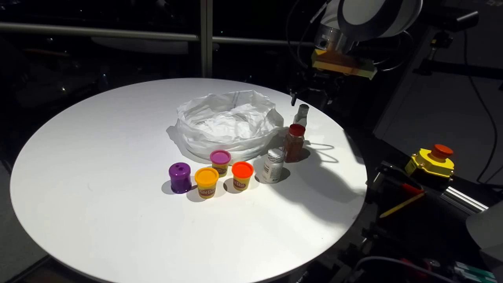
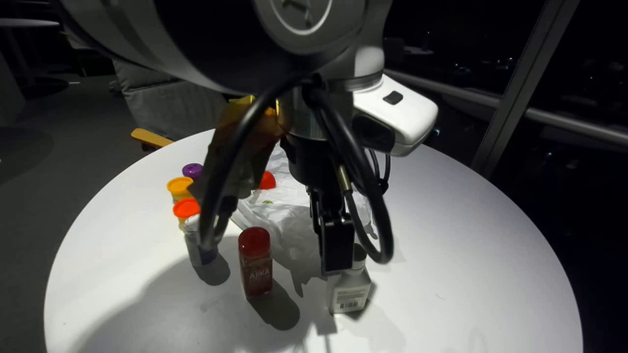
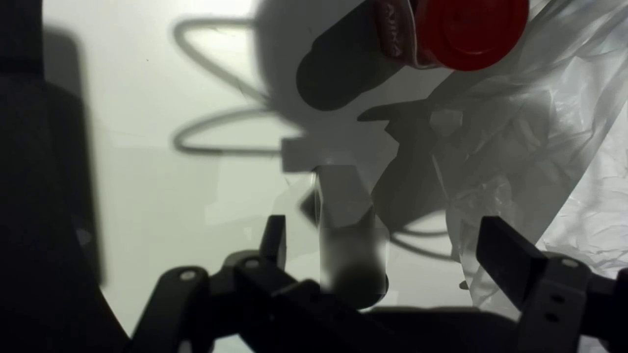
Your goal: Pick up the objects from the table and put them on the plastic
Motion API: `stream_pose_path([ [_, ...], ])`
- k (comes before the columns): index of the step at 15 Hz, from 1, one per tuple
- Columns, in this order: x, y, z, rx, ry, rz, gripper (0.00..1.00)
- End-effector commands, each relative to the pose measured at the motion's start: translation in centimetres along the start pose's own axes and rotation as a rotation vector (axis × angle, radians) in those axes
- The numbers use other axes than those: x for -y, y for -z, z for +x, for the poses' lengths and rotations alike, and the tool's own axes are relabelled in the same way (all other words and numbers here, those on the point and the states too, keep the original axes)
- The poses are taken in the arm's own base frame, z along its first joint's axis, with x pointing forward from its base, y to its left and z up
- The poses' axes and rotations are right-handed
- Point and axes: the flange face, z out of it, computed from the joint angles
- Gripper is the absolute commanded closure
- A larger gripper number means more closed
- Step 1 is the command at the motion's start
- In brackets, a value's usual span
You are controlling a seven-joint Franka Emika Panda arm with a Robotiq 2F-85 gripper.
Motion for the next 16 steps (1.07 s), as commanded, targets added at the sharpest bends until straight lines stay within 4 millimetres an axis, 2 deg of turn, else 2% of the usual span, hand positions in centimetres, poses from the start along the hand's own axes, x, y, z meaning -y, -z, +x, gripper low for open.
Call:
stream_pose_path([
  [1,0.5,-1.3,1.1,-0.061,-0.019,-0.006,0.0],
  [7,0.8,-2.5,2.0,-0.109,-0.021,-0.013,0.02],
  [8,0.9,-2.7,2.0,-0.108,-0.018,-0.015,0.26],
  [9,1.0,-2.8,2.1,-0.113,-0.014,-0.02,0.26],
  [10,1.0,-3.0,2.1,-0.116,-0.01,-0.026,0.32],
  [16,-0.1,-3.9,2.5,-0.122,-0.01,-0.061,0.79],
])
